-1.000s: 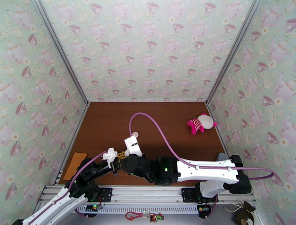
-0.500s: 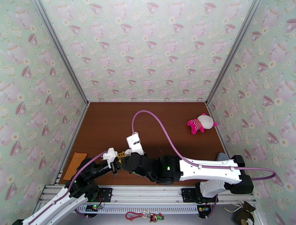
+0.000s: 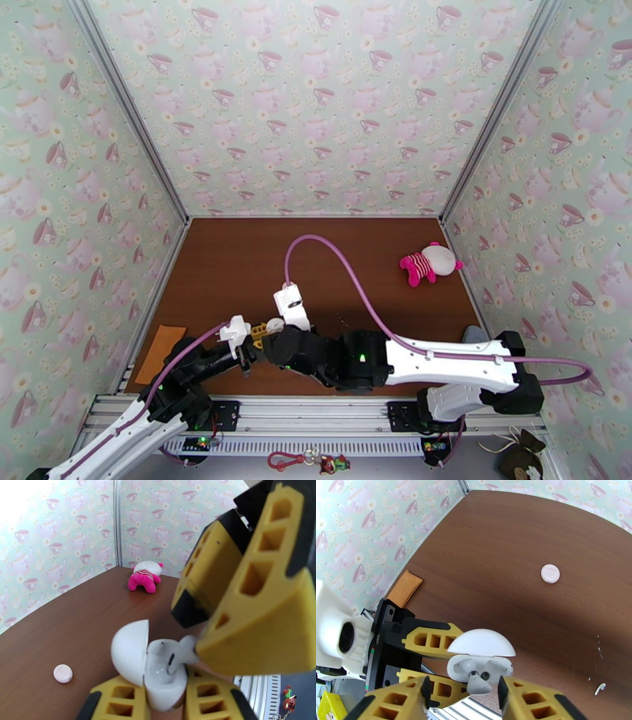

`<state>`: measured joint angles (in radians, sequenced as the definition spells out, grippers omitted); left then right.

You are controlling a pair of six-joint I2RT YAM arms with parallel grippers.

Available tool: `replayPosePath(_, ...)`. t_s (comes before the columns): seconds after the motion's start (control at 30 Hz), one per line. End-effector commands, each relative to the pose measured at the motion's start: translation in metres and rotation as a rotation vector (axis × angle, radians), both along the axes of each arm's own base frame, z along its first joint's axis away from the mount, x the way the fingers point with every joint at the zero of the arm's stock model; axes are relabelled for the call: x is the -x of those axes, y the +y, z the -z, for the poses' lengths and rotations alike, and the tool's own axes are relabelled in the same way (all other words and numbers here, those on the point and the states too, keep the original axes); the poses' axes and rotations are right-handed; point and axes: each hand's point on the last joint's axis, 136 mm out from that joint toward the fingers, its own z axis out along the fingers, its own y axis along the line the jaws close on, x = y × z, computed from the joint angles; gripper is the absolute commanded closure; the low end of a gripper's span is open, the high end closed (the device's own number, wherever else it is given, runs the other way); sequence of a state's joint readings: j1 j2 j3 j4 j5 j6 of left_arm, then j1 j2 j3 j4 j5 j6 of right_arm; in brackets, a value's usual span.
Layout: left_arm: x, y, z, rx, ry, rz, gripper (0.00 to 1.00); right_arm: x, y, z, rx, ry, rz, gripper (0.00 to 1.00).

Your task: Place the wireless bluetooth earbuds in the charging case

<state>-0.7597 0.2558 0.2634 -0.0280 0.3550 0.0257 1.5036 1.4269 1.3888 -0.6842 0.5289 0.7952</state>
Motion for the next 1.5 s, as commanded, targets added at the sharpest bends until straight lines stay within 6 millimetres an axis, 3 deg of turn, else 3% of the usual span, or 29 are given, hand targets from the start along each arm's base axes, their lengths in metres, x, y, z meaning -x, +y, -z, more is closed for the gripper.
replayPosePath(0.0,0.003,0.0,-0.008,0.021,-0.035,0.014,1.0,0.005,0.004,-0.004,-0.025,0.036,-0.024,0.48)
replayPosePath(0.33,0.003,0.001,-0.009,0.022,-0.04,0.009,1.0,0.016,0.019,0.0,-0.041,0.09,-0.081,0.5)
replayPosePath(0.67,0.004,0.001,-0.008,0.019,-0.043,0.01,1.0,0.014,0.034,-0.019,-0.105,0.053,-0.096,0.5)
replayPosePath(0.87,0.005,0.002,-0.008,0.016,-0.049,0.012,1.0,0.007,0.017,-0.039,-0.13,0.007,-0.065,0.5)
replayPosePath(0.97,0.006,0.001,-0.008,0.012,-0.054,0.017,1.0,0.003,-0.002,-0.05,-0.14,-0.014,-0.038,0.48)
replayPosePath(1.1,0.009,-0.001,-0.005,-0.002,-0.06,0.041,1.0,-0.021,-0.054,-0.044,-0.072,-0.021,0.125,0.3)
replayPosePath(1.3,0.026,-0.012,0.004,-0.043,-0.079,0.16,1.0,-0.06,-0.157,0.027,0.086,0.22,0.443,0.25)
replayPosePath(1.47,0.037,-0.016,0.009,-0.065,-0.084,0.23,1.0,-0.063,-0.213,0.083,0.145,0.385,0.621,0.29)
